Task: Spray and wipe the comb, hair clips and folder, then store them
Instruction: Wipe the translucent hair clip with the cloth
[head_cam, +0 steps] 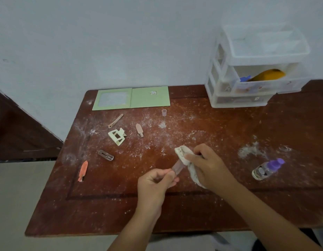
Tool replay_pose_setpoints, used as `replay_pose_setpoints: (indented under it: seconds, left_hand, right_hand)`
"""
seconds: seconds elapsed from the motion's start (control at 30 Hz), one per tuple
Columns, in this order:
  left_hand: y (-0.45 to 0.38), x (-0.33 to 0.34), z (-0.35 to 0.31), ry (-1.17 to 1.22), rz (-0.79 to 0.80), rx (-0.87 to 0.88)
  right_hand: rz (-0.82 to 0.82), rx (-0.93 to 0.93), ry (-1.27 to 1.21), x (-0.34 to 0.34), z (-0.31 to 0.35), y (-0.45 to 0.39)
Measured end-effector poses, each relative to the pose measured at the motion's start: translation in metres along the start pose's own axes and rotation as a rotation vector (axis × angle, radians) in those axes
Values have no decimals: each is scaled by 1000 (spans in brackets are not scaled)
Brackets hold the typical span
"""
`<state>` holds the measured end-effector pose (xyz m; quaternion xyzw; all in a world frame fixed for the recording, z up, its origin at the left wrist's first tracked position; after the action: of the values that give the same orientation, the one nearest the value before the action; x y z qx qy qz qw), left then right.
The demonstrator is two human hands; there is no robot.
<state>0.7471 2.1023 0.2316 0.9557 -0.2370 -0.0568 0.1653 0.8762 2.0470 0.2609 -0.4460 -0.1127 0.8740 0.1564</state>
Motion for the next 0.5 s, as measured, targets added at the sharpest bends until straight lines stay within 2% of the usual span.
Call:
replay_pose_setpoints:
  seconds: [0.03,0.1,0.23,0.3,0.5]
  left_hand:
    - [-1,0,1,-31,0,-4]
    - [-3,-2,2,-109,-10,20]
    - [-5,-2,-5,-213,28,123]
    - [-5,-4,-8,-191,39,144]
    - [-3,-6,-6,-47,4,99]
  right_hand:
    - [-78,36,-47,-9,-1,-3]
    - [-99,20,-21,-19,4,-5]
    - [67,-191,23,-3,35,-2]
    - [114,-238,9,2,36,-1]
    - [15,-191,19,-4,23,-3]
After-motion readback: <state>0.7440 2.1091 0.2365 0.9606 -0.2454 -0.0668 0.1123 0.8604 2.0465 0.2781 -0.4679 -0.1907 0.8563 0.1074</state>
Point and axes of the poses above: each hand's wrist, its own y-axis away from the middle knuckle, its own x-axis out of the palm, z = x × y, the point moved 7 cm from there along -y, towards the middle knuckle, and after that the axes turned 11 degrees about -y, right-handed, at the moved point
